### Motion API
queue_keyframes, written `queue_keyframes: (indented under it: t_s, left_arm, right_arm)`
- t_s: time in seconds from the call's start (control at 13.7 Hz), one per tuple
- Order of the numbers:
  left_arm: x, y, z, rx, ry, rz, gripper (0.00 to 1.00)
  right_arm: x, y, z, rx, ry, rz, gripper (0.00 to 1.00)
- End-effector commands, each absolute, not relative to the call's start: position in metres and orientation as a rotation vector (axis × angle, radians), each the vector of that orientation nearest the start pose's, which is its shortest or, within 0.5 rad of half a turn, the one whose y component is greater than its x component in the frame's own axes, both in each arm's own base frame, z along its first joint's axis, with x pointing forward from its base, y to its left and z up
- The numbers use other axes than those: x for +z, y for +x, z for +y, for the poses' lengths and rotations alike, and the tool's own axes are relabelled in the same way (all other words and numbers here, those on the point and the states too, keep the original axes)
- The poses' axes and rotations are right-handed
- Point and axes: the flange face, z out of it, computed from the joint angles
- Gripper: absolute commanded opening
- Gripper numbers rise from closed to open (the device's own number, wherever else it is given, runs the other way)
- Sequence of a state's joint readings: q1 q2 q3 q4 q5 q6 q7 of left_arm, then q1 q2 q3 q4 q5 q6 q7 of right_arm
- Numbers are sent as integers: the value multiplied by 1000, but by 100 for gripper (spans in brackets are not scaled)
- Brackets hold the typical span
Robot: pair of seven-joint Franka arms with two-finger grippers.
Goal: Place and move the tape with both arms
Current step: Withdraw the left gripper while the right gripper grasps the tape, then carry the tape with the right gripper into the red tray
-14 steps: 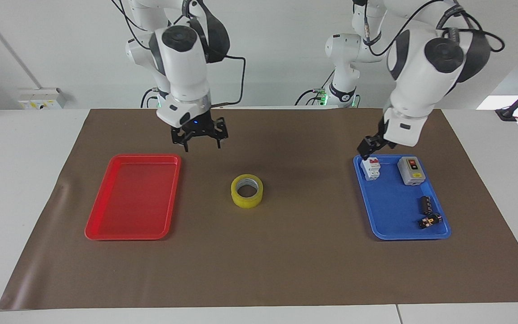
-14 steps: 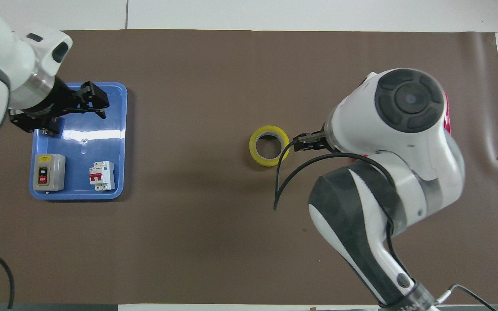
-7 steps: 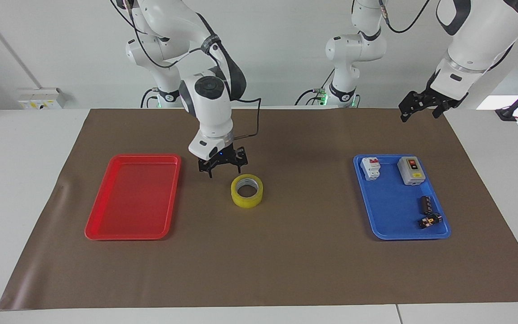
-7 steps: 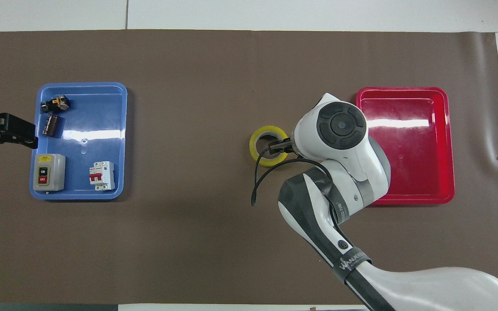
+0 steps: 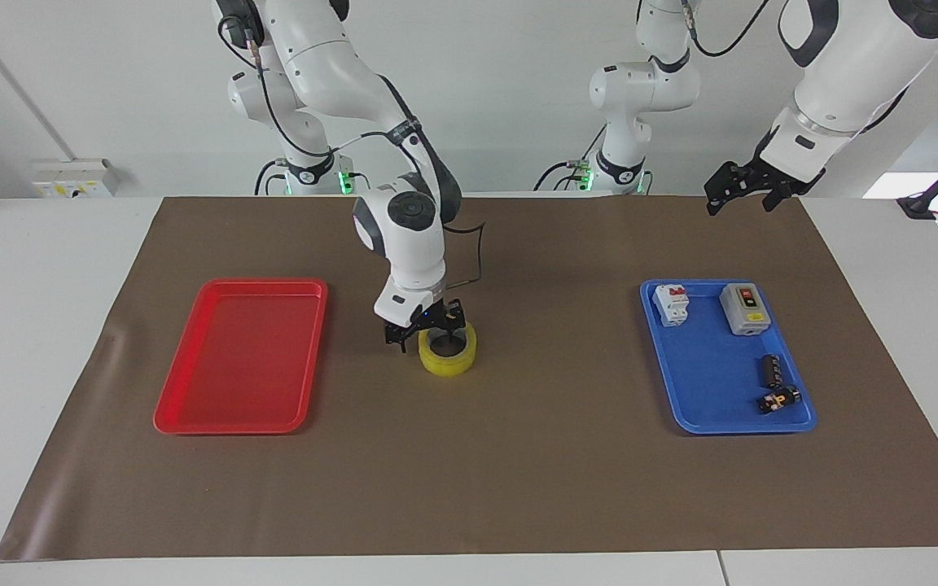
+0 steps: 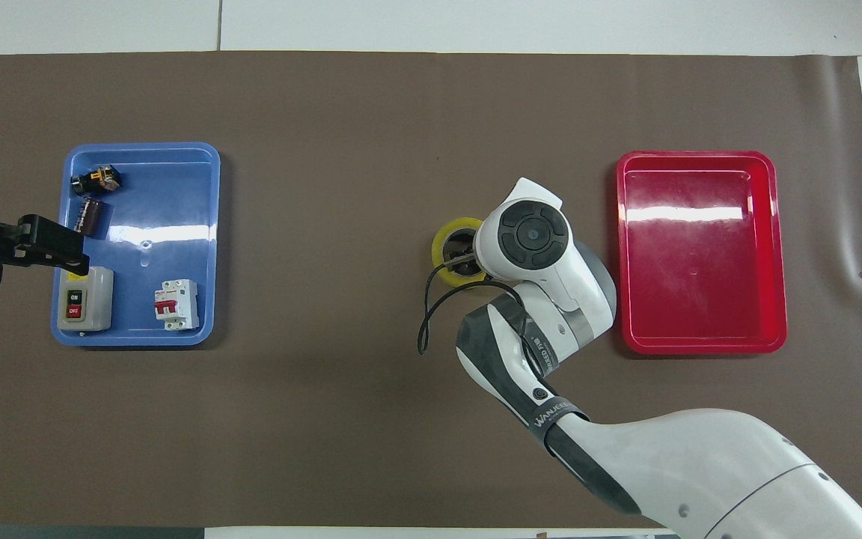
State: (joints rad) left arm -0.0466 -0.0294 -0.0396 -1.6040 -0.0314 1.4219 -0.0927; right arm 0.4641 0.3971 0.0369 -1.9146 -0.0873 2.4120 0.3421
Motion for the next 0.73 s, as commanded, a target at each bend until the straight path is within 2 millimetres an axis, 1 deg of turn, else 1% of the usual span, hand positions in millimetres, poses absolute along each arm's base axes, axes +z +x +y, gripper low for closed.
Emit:
queue_keyframes:
  t_s: [0.0, 0.07, 0.22, 0.29, 0.36, 0.44, 0.51, 0.58, 0.66]
  left_arm:
    - [615, 524, -51, 220, -3184, 8, 100]
    - [617, 524, -51, 215, -3184, 11, 100]
    - [621, 522, -59, 203, -3180, 33, 100]
    - [621, 523, -59, 196, -3181, 33, 100]
    - [621, 522, -58, 198, -3181, 33, 100]
    - [622, 522, -55, 200, -3183, 26, 100]
    - [625, 521, -52, 193, -3184, 17, 100]
    - [628, 518, -50, 183, -3186, 12, 100]
    - [633, 514, -49, 171, -3186, 8, 100]
  right_arm:
    - [289, 561, 299, -201, -3127, -331, 4]
    - [289, 562, 297, -201, -3128, -326, 0]
    - [291, 564, 296, -199, -3130, -313, 0]
    - [297, 568, 294, -187, -3138, -302, 0]
    - [307, 574, 292, -161, -3151, -291, 0]
    - [326, 585, 288, -133, -3169, -264, 0]
    - [346, 593, 278, -103, -3187, -233, 0]
    - [378, 600, 254, -111, -3196, -187, 0]
    - [408, 605, 215, -126, -3199, -134, 0]
